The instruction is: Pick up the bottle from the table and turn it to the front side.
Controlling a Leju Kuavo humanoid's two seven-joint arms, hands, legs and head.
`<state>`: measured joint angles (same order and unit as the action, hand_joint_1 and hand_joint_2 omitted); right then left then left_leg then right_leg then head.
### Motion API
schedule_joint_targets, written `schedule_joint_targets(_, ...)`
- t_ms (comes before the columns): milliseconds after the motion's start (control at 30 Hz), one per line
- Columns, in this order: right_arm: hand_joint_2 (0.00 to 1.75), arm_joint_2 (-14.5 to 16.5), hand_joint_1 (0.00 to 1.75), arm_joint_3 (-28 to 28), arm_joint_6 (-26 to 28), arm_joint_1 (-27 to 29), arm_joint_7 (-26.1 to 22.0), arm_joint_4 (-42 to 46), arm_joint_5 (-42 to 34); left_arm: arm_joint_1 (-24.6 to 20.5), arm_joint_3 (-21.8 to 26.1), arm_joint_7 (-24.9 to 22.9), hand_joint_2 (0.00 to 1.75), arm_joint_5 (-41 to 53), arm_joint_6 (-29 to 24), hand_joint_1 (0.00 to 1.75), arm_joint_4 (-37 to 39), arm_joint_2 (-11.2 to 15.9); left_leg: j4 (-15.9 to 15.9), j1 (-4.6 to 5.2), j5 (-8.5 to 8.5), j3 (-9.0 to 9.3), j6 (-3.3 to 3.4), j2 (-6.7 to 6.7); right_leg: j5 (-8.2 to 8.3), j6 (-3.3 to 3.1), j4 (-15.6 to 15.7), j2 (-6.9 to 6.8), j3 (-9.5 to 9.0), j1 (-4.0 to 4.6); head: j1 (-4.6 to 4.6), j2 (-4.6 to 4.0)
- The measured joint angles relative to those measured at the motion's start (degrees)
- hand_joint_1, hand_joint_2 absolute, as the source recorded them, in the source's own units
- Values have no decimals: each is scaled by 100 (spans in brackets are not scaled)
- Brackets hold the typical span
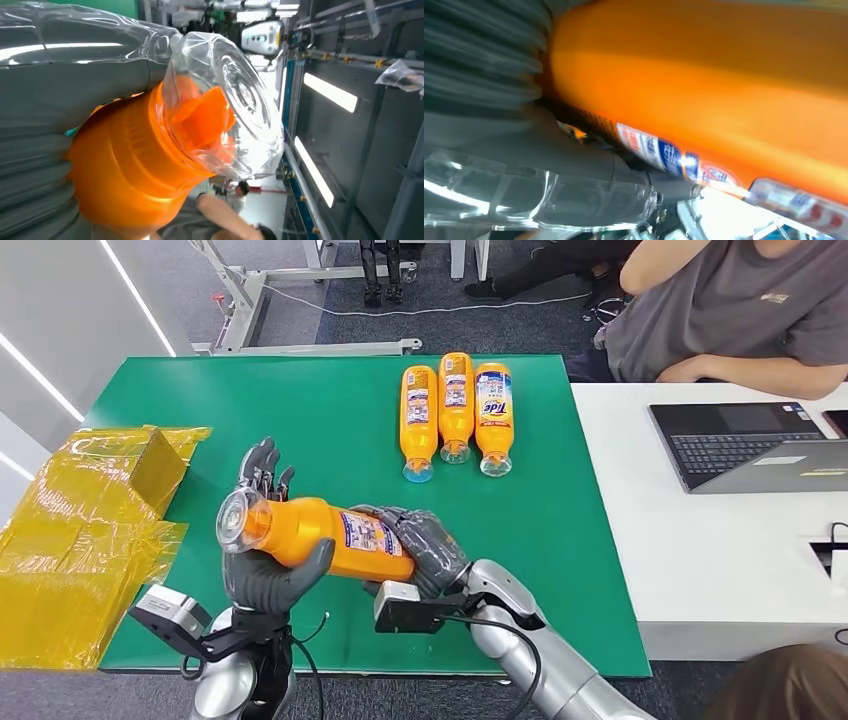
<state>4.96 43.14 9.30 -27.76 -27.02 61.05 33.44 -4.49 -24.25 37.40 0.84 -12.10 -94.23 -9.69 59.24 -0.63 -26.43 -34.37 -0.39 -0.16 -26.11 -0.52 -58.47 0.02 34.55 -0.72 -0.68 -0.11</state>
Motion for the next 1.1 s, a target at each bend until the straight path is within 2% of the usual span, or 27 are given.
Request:
schedule_joint_targets(167, 175, 0, 175, 3, 109, -14, -24, -105, 16, -10, 31, -218, 175, -234, 480, 175, 51, 0, 0, 0, 0, 0, 0, 0, 0, 0, 0, 0, 0, 0, 1, 0)
schedule_joint_targets(467, 175, 0, 173, 1, 256, -10, -58, -244, -2, -36, 65, -320, 175, -239, 653, 175, 143, -28, 0, 0, 0, 0, 0, 0, 0, 0, 0, 0, 0, 0, 0, 0)
schedule_joint_targets(500, 175, 0, 145, 1, 280, -5, -59, -249, -2, -38, 76, -324, 175, -238, 669, 175, 144, -37, 0, 0, 0, -1, 0, -1, 0, 0, 0, 0, 0, 0, 0, 0)
schedule_joint_targets(600, 175, 2, 16, 1, 372, 19, -58, -251, -5, -49, 108, -337, 175, -234, 734, 175, 145, -59, 0, 0, 0, -1, 0, -1, 0, 0, 0, 0, 0, 0, 1, 0)
schedule_joint_targets(633, 175, 9, 0, 1, 407, 30, -57, -249, -19, -54, 116, -344, 175, -230, 756, 175, 146, -64, 0, 0, 0, 0, 0, -1, 0, 0, 0, 0, 0, 0, 1, 0)
schedule_joint_targets(800, 175, 98, 0, -8, 637, 126, -97, -168, -220, -86, 132, -393, 175, -205, 814, 175, 195, -96, 0, 0, 0, 0, 0, 0, 0, 0, 0, 0, 0, 0, 0, 0)
schedule_joint_targets(933, 175, 153, 0, -95, 1021, 315, -293, 42, -551, -149, 146, -387, 175, -246, 770, 175, 242, -116, 0, 0, 0, -1, 0, -3, 0, 0, 0, -3, 0, 0, 1, 0)
schedule_joint_targets(1100, 175, 184, 0, -192, 1484, 577, -554, 445, -1048, -183, 215, -253, 175, -176, 346, 175, 284, -142, 0, 0, 0, -1, 0, -2, 0, 0, 0, -1, 1, 0, 1, 0)
